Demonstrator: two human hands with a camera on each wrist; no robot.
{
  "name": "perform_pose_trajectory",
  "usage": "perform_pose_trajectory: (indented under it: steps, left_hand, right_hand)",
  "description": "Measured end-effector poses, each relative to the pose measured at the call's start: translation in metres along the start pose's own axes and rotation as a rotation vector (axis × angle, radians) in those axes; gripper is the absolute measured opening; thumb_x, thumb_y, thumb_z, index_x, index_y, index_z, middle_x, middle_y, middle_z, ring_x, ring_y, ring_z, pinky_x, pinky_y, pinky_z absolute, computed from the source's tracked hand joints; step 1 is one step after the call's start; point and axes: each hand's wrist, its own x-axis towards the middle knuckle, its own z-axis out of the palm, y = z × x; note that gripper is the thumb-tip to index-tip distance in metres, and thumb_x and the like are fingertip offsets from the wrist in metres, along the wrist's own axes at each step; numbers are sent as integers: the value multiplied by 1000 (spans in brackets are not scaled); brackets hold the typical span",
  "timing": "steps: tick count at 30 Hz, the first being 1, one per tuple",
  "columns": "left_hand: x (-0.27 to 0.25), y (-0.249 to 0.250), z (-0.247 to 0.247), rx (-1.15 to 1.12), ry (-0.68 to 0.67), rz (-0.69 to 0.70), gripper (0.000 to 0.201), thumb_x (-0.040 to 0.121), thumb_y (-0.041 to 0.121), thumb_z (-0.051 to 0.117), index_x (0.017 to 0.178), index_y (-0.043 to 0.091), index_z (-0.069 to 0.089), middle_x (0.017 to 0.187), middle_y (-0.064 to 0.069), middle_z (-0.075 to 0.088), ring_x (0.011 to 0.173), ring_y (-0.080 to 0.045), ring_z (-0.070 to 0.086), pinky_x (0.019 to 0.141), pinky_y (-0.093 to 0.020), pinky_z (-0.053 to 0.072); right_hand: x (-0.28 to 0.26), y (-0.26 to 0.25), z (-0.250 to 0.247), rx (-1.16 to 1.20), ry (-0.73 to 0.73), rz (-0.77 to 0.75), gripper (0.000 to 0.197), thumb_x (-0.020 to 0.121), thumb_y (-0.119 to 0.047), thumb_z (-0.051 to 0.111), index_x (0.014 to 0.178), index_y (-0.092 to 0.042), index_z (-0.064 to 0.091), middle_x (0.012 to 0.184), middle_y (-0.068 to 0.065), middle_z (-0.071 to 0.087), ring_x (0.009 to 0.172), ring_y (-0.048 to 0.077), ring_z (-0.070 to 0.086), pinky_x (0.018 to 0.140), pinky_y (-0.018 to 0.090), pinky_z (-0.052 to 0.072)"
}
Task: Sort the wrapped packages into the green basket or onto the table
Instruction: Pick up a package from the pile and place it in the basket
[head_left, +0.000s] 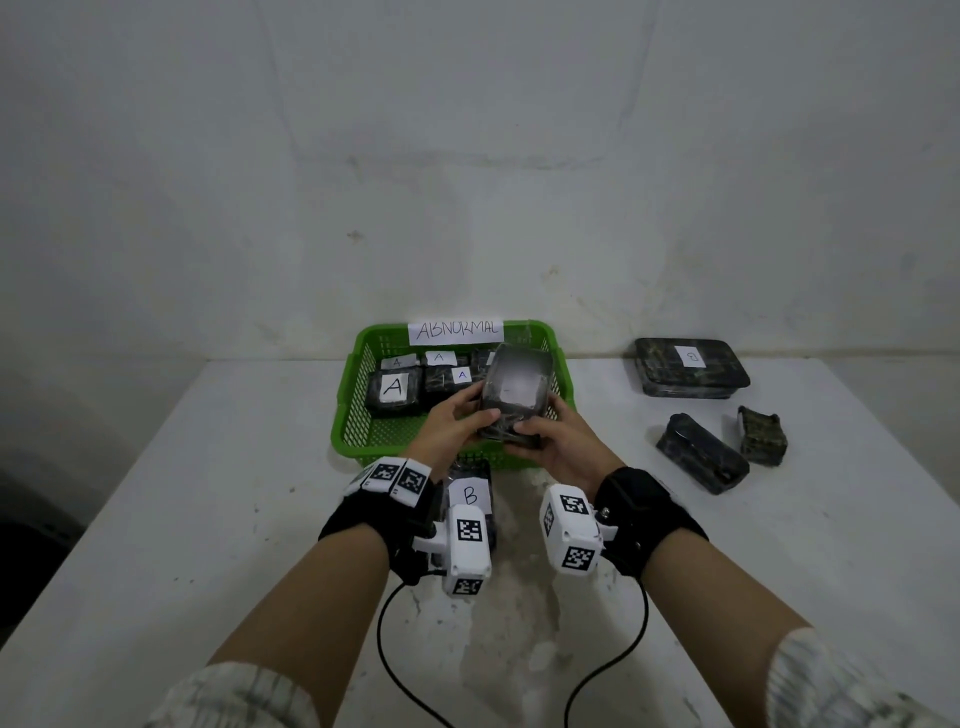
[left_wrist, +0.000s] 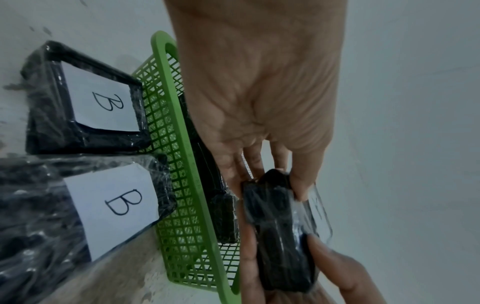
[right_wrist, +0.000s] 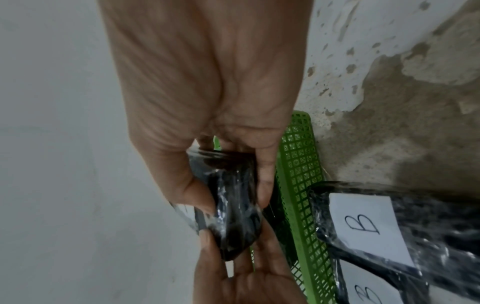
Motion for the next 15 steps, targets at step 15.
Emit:
perform_pose_trajectory:
  steps: [15]
  left_hand:
    - [-3,4,6,74,-14,51,41,90,3,53,125,25,48,133,-8,49,116,-28,54,91,-42,51]
  right_hand:
    - [-11,-5,-1,-39,8,-5,22,101,-28,45,119,-34,54,124,8,61,110,28,59,78,42,53]
